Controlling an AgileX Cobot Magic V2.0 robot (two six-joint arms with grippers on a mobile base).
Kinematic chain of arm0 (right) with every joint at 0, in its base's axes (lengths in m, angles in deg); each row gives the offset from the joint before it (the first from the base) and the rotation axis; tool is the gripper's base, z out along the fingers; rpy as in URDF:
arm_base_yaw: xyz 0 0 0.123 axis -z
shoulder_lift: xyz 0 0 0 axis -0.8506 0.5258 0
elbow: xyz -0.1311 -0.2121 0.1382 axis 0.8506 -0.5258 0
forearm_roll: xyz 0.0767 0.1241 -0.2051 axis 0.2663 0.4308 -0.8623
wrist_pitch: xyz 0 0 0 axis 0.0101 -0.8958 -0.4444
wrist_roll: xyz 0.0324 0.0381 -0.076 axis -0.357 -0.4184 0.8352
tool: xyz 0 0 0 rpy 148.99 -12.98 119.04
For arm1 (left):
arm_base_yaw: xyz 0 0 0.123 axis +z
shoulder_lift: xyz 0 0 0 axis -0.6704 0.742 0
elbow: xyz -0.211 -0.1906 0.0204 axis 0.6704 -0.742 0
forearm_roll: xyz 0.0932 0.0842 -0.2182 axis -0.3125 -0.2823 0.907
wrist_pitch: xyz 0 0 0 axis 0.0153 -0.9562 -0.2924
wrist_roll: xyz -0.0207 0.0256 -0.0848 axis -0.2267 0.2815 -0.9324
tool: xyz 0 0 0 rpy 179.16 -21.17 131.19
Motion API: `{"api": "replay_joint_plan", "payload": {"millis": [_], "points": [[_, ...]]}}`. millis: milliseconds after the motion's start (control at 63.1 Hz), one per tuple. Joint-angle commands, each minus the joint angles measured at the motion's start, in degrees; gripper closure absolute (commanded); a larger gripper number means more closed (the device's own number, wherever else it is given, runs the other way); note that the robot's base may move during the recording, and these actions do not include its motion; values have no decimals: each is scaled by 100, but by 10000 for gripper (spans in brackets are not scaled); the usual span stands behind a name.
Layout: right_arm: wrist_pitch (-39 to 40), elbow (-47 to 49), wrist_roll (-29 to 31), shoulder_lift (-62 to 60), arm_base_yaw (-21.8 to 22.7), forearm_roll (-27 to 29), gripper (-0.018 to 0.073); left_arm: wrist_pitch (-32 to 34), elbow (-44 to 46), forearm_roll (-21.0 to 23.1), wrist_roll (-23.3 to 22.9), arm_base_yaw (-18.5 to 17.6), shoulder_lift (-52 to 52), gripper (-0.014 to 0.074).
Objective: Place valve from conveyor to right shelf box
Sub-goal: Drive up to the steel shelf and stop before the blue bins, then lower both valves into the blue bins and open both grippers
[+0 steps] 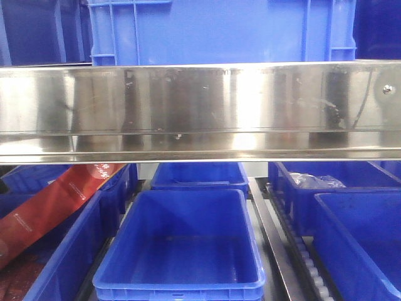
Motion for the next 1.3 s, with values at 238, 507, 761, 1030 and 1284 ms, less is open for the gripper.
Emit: {"api": "replay_joint_plan", "payload": {"millis": [238, 507, 761, 1030, 1284], "points": [[1237, 48, 39, -48, 5, -62, 722, 558, 69, 31, -11, 11, -40, 708], [1577, 77, 39, 8, -57, -15, 722, 517, 261, 159, -1, -17, 135, 708], [1622, 1067, 50, 805, -865, -121, 724, 343, 1318, 111, 278, -1241, 1127, 708], [1534, 2747, 50, 1987, -1133, 96, 724, 112, 3038, 83, 180, -2455, 2813, 708], [1519, 3817, 50, 3049, -1437, 313, 724, -663, 4942, 300, -423, -2802, 4425, 708]]}}
